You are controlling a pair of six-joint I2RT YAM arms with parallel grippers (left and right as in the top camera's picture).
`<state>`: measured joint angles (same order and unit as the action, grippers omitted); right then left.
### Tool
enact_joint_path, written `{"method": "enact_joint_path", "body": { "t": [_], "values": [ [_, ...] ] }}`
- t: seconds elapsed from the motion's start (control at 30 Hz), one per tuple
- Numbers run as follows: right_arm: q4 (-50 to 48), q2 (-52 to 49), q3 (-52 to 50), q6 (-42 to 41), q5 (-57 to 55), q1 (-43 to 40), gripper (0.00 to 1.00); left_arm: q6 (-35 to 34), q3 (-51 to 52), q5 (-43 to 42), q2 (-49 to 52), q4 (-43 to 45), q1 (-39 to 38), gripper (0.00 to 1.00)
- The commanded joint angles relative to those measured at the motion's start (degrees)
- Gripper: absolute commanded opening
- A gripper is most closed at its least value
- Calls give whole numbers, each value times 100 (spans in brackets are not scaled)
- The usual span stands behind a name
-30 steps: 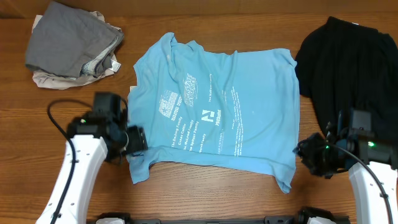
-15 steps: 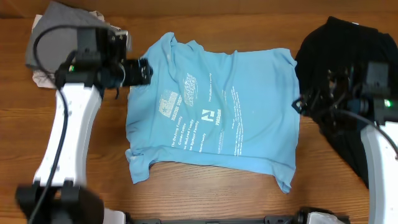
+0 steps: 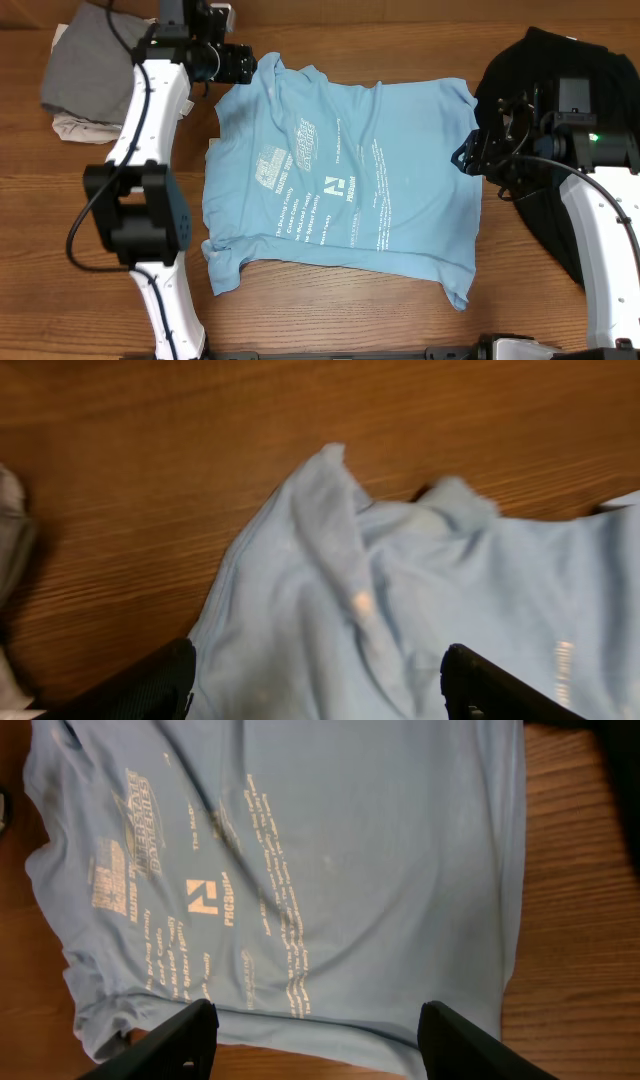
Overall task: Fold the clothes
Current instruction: 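Release the bottom corners and move both grippers to the shirt's top corners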
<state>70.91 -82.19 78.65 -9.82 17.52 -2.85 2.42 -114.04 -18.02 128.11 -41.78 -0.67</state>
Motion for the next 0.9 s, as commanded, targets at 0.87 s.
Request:
{"method": "enact_joint_path", "body": {
  "t": [0.87],
  "values": [
    [116, 9, 155, 94, -273, 168, 69, 986, -310, 2055, 1150, -367, -280, 54]
  ]
}}
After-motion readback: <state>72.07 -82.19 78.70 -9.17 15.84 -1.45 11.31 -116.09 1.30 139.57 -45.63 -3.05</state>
